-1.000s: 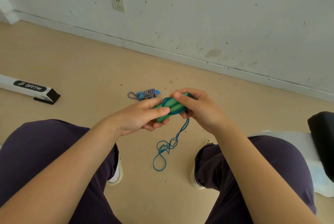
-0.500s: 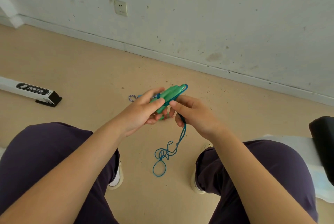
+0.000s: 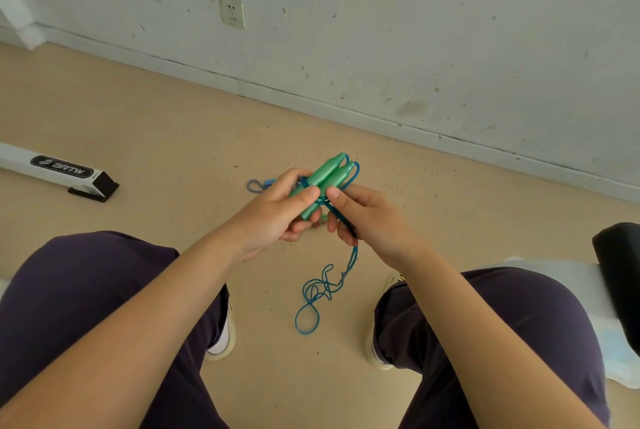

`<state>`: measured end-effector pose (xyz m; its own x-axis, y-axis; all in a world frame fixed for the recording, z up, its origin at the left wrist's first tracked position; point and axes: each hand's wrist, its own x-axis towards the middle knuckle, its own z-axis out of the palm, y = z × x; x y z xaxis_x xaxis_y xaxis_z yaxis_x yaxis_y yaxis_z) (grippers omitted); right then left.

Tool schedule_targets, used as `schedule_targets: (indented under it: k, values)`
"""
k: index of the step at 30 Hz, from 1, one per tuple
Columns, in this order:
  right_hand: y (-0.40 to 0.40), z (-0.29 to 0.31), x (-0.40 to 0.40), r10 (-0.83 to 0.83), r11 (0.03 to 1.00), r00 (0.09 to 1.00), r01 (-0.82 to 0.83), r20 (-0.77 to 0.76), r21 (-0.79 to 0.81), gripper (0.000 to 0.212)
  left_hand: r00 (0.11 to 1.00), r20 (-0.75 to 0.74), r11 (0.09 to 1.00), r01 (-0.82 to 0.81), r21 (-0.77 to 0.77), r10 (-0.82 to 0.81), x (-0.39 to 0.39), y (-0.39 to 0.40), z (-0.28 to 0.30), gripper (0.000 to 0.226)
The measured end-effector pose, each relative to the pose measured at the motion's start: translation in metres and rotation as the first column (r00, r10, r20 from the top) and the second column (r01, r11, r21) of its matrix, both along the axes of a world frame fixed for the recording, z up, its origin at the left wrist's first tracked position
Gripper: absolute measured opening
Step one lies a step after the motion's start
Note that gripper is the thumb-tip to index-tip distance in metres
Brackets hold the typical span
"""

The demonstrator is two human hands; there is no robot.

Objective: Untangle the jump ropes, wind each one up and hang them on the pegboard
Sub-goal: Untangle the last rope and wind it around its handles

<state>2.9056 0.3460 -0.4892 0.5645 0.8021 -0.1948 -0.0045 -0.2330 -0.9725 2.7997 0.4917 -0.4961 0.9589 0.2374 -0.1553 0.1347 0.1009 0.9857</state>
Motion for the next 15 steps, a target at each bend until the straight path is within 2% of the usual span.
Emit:
schedule_targets:
  k: [4, 6, 9, 12, 15]
  values:
    - [0.002, -0.003, 0.0, 0.03, 0.996, 0.998, -0.026, 0.051, -0.089, 0.014, 0.983, -0.013, 0.982, -0.182, 0.044, 0.183, 0.004, 0.007, -0.003, 0.016]
    - [0.001, -0.006, 0.001, 0.086, 0.985, 0.987, -0.064, 0.133, -0.161, 0.017, 0.953, -0.029, 0.948, -0.295, 0.122, 0.3, 0.007, 0.015, -0.006, 0.01]
    - [0.0, -0.001, -0.006, 0.21, 0.965, 0.939, -0.153, 0.273, -0.214, 0.023, 0.9, -0.062, 0.876, -0.401, 0.269, 0.431, 0.01, 0.025, -0.013, 0.013]
    - [0.0, 0.012, -0.008, 0.165, 0.986, 0.894, -0.148, 0.416, -0.073, 0.024, 0.937, -0.117, 0.887, -0.263, 0.38, 0.328, 0.007, 0.026, -0.015, 0.014]
    - [-0.006, 0.017, 0.009, -0.04, 0.998, 0.883, 0.008, 0.468, 0.07, 0.021, 0.981, -0.183, 0.959, -0.007, 0.283, 0.061, 0.003, 0.021, -0.012, 0.013]
